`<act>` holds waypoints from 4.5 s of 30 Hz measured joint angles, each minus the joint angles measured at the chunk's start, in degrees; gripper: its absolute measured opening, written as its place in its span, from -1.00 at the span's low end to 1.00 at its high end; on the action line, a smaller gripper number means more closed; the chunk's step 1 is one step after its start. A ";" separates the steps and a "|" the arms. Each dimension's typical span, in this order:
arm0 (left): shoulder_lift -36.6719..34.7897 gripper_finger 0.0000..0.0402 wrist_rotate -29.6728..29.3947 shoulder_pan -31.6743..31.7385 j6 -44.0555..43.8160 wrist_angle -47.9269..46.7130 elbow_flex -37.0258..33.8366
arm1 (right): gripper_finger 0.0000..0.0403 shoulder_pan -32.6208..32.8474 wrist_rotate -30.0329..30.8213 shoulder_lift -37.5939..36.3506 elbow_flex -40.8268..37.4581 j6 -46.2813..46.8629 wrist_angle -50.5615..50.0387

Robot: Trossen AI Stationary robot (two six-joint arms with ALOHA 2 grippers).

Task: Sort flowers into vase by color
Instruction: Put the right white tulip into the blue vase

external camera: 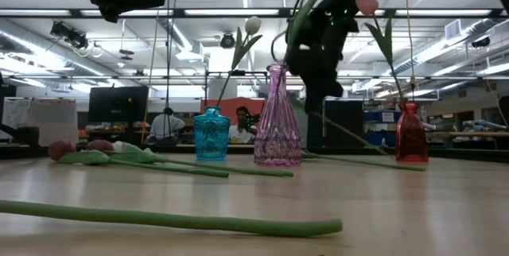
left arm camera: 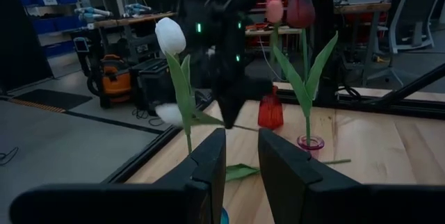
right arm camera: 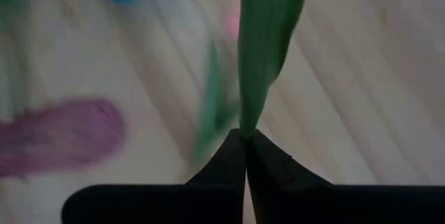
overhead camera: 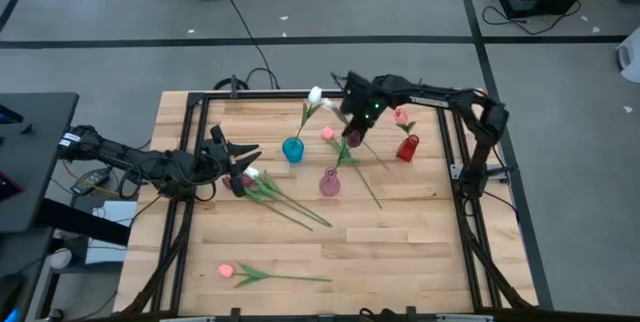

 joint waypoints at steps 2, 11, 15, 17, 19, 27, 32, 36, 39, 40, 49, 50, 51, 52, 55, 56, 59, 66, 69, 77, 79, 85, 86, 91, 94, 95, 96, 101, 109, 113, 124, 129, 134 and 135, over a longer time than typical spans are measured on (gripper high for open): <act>0.00 -0.54 0.00 -0.01 0.00 -0.03 0.00 | -0.95 -0.02 -1.09 -1.50 -0.02 -0.29 3.61; 0.00 -0.54 0.00 0.00 -0.31 -0.54 0.00 | -0.93 -0.14 2.12 -6.78 -0.04 -0.60 23.56; 0.01 -0.54 0.00 -0.01 -0.37 -0.52 0.00 | -0.93 -1.76 4.54 -7.72 -0.04 -1.15 33.11; -0.01 -0.54 0.00 0.00 -0.39 -0.52 0.00 | -0.93 -3.10 0.71 -7.58 -0.04 -0.17 38.79; -0.01 -0.54 0.00 -0.01 -0.39 -0.55 0.00 | -0.93 -4.52 -6.68 -6.88 0.25 3.07 44.32; 0.01 -0.54 0.02 0.00 -0.44 -1.38 0.00 | -0.93 -5.62 -17.27 -5.34 0.22 3.22 50.02; -0.01 -0.54 0.02 -0.01 -1.63 -0.32 0.00 | -0.93 -5.68 -18.61 -5.62 0.22 3.59 59.69; 0.01 -0.54 0.02 0.00 -1.75 0.16 0.00 | -0.93 -5.73 -18.62 -5.57 0.30 4.82 67.21; 0.01 -0.54 0.02 0.01 -1.77 0.81 0.00 | -0.93 -5.75 -18.54 -5.30 0.25 4.15 66.60; 0.01 -0.54 0.02 -0.01 -1.77 0.90 0.00 | -0.93 -5.75 -18.66 -5.25 0.24 3.98 66.49; 0.01 -0.54 0.00 0.03 -1.92 0.90 0.00 | -0.93 -4.75 -22.10 -6.10 3.51 4.05 63.97; 0.01 -0.54 -0.17 0.03 -1.95 1.00 0.00 | -0.93 -4.14 -22.41 -6.68 4.37 3.52 64.13; 0.03 -0.54 -0.68 0.03 -1.93 1.41 0.00 | -0.93 -3.55 -22.86 -7.51 5.20 3.06 64.40; 0.03 -0.54 -1.02 0.03 -1.92 2.24 0.00 | -0.93 -3.02 -23.54 -8.40 5.99 2.97 64.71; 0.01 -0.54 -1.75 0.28 -1.97 5.07 0.33 | -0.93 -1.04 -25.12 -10.06 7.95 2.88 65.14; 0.21 -0.54 -1.75 0.47 -2.17 5.21 0.96 | -0.93 -0.29 -25.46 -10.26 8.37 2.88 64.64; 1.73 -0.55 -1.56 1.18 -2.91 5.16 3.12 | -0.93 2.23 -26.22 -10.39 9.38 2.88 62.48; 9.60 -0.62 1.21 1.56 -1.67 4.90 7.85 | -0.93 8.49 -19.16 -10.75 11.16 -3.47 51.90; 12.37 -0.62 0.67 1.72 -0.02 5.03 10.24 | -0.93 10.87 -12.72 -10.94 11.47 -7.49 47.94; 17.30 -0.42 1.64 6.51 3.15 4.62 16.02 | -0.93 14.99 -6.02 -10.96 11.52 -8.98 41.45; 18.77 -0.34 4.72 8.22 3.17 4.50 17.01 | -0.93 16.15 -4.86 -10.96 11.52 -9.49 40.62; 23.70 -0.24 10.65 13.14 3.07 4.47 19.58 | -0.93 18.85 -0.80 -10.96 11.52 -11.12 35.94; 24.46 -0.24 11.74 13.80 3.07 4.51 20.16 | -0.93 19.20 -0.40 -10.96 11.52 -11.13 35.46; 27.53 -0.24 17.30 15.89 3.06 4.68 23.44 | -0.93 20.85 2.88 -10.94 11.52 -12.28 34.41; 28.69 -0.24 18.63 16.32 3.37 4.62 24.85 | -0.93 21.44 4.37 -10.91 11.52 -13.46 34.18; 29.01 -0.24 18.70 16.48 3.57 4.57 25.24 | -0.93 21.49 4.37 -10.91 11.52 -13.49 34.20; 29.25 -0.24 18.71 16.72 3.89 4.70 25.66 | -0.93 21.51 4.40 -10.91 11.52 -13.47 34.23; 29.96 -0.31 19.61 17.45 4.31 4.43 26.40 | -0.92 21.51 5.05 -10.91 11.52 -13.49 34.08; 29.96 -0.94 24.43 19.08 3.56 5.05 26.40 | -0.80 21.49 5.01 -10.91 11.52 -13.47 34.23; 29.96 -0.94 26.77 19.81 2.31 4.85 26.40 | -0.61 21.51 3.02 -10.94 11.52 -11.97 33.68; 22.78 -0.97 27.85 19.79 2.18 -2.14 25.18 | -0.21 22.08 6.30 -20.52 11.47 -8.63 22.13; 20.39 -0.97 27.40 19.77 1.05 2.34 17.66 | -0.21 24.09 10.73 -24.62 10.35 -8.47 19.20; 18.11 -0.97 25.82 20.92 0.39 9.90 11.35 | -0.21 26.59 16.56 -26.49 7.38 -7.55 19.06; 17.97 -0.97 25.41 21.33 0.25 10.01 10.46 | -0.21 26.96 17.53 -26.63 6.94 -7.38 19.09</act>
